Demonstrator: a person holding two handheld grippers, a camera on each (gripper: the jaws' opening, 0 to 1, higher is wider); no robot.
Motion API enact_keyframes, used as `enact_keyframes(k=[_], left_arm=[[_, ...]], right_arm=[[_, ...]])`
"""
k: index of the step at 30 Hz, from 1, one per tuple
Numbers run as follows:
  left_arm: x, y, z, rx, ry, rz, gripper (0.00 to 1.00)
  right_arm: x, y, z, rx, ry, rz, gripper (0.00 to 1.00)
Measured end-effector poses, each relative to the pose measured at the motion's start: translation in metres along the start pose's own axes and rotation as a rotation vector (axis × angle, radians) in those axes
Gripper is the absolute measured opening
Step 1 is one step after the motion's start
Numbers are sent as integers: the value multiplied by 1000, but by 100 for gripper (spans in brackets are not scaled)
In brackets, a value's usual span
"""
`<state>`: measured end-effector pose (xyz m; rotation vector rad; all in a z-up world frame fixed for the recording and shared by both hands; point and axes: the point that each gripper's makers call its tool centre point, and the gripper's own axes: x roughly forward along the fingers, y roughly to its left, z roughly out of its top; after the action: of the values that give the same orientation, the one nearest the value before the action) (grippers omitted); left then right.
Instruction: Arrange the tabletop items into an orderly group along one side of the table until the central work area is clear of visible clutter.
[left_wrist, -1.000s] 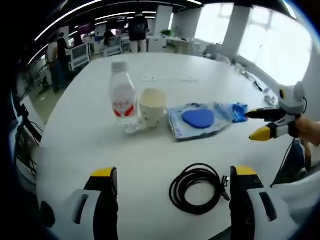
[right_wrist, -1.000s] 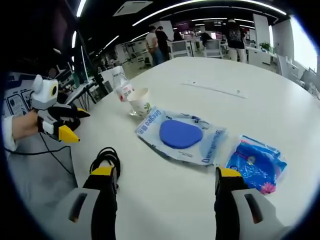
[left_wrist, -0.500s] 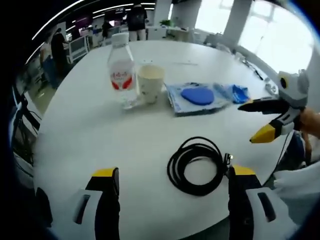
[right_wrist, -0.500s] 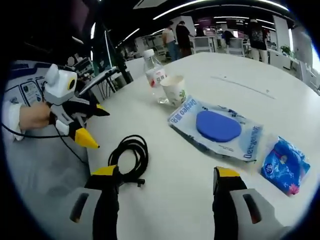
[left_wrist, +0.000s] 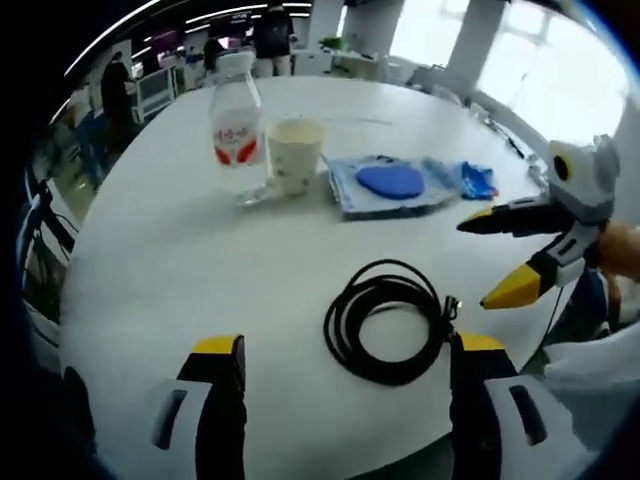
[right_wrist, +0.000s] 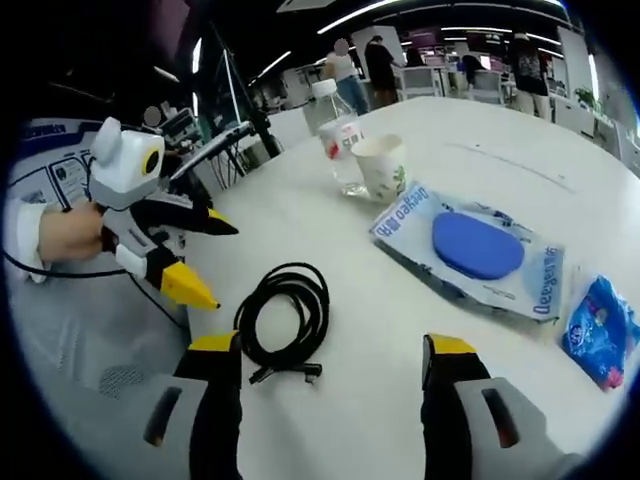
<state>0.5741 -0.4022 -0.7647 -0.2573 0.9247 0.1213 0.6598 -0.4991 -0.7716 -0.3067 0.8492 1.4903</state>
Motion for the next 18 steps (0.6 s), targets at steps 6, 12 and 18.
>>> enact_keyframes(k=[6,12,18], left_arm=[[6,-6,-1,13,-35,3,68],[16,-2,-13,-20,-12,17,59],[13,-2,-12,-68,-30,17,49]], right_arm=[[14,16,3,-8,-10,33,60],[29,20,-3,-35,15,24,51],[39,17,-8,-28,25,5,42]])
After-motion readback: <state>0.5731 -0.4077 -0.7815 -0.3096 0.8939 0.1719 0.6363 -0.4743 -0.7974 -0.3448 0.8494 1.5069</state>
